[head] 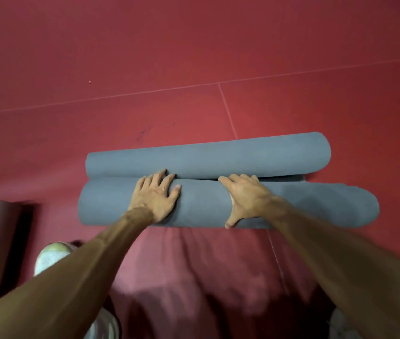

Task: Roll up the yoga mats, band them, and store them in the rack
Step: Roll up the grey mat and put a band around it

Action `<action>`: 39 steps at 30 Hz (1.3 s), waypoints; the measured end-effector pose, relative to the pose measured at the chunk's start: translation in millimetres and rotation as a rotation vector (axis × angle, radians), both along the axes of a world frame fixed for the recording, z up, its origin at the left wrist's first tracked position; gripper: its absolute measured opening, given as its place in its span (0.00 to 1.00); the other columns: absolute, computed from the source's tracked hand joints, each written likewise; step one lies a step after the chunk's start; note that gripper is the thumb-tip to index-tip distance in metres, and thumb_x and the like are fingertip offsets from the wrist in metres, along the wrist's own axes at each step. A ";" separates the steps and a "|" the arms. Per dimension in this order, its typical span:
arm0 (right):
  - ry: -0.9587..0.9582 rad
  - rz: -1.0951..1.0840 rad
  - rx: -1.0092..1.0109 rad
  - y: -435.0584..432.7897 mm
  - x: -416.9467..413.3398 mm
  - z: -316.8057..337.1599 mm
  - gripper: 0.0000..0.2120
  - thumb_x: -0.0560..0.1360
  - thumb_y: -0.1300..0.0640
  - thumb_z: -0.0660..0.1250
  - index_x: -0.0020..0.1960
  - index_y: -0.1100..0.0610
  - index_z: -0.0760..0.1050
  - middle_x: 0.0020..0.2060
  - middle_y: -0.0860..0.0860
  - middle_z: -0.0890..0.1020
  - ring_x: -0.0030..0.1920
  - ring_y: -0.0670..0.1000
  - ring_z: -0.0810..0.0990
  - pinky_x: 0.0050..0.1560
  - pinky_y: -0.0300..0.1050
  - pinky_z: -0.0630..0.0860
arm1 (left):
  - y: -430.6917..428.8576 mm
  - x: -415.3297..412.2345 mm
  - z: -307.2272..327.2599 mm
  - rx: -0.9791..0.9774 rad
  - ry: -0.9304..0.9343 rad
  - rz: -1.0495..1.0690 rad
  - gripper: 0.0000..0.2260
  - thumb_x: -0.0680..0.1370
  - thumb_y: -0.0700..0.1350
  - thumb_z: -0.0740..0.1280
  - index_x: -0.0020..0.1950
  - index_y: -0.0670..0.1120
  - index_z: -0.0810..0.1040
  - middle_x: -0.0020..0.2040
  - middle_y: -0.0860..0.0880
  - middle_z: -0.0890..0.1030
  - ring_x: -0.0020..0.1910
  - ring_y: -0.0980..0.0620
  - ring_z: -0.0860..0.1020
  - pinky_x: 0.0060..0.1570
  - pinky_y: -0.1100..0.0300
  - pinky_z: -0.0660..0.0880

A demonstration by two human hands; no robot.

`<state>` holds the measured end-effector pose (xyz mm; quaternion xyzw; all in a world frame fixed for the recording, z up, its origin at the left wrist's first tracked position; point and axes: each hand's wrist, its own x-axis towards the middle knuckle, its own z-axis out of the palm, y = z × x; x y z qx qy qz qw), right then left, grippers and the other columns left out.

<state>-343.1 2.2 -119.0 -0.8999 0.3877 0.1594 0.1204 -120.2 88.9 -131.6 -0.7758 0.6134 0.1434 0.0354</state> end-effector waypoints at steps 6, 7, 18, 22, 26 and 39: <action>0.024 0.011 0.192 7.2 -6.5 2.2 0.50 0.48 0.33 0.78 0.64 0.50 0.66 0.52 0.48 0.76 0.55 0.53 0.75 0.57 0.51 0.72 | 32.8 -13.3 -0.2 0.034 0.007 0.016 0.32 0.75 0.63 0.38 0.77 0.54 0.58 0.78 0.50 0.57 0.76 0.51 0.55 0.74 0.54 0.48; 0.019 0.008 0.200 6.9 -7.1 2.6 0.50 0.48 0.33 0.78 0.65 0.50 0.66 0.52 0.48 0.76 0.55 0.52 0.75 0.58 0.50 0.72 | 32.3 -13.2 -0.7 0.040 0.007 0.020 0.29 0.78 0.62 0.40 0.77 0.55 0.58 0.78 0.50 0.55 0.76 0.51 0.54 0.74 0.54 0.48; -0.161 0.057 -0.009 13.6 -24.9 -11.7 0.56 0.55 0.27 0.69 0.76 0.48 0.55 0.65 0.47 0.65 0.63 0.49 0.65 0.64 0.44 0.61 | -1.3 -4.5 0.6 0.113 0.027 0.027 0.26 0.79 0.61 0.47 0.77 0.56 0.56 0.79 0.51 0.49 0.77 0.52 0.53 0.72 0.51 0.53; -0.309 0.109 -0.182 18.6 -33.3 -21.3 0.47 0.58 0.24 0.63 0.72 0.47 0.66 0.60 0.49 0.70 0.57 0.50 0.70 0.60 0.46 0.67 | -16.2 0.3 -1.5 0.150 0.034 0.052 0.28 0.79 0.61 0.48 0.78 0.56 0.52 0.79 0.54 0.45 0.77 0.53 0.49 0.70 0.47 0.55; -0.454 0.126 -0.318 12.4 -37.1 -29.8 0.41 0.62 0.27 0.64 0.68 0.49 0.73 0.55 0.52 0.74 0.53 0.52 0.74 0.54 0.50 0.72 | -32.8 7.0 -2.9 0.171 0.073 0.083 0.29 0.79 0.61 0.49 0.79 0.55 0.46 0.79 0.55 0.40 0.78 0.54 0.43 0.72 0.45 0.54; -0.301 0.051 -0.422 29.9 -28.8 -39.4 0.49 0.63 0.30 0.69 0.73 0.58 0.65 0.69 0.60 0.71 0.69 0.61 0.69 0.69 0.64 0.64 | -76.6 26.6 -15.0 0.042 0.144 0.116 0.31 0.80 0.57 0.54 0.79 0.53 0.42 0.79 0.54 0.38 0.77 0.51 0.37 0.74 0.42 0.50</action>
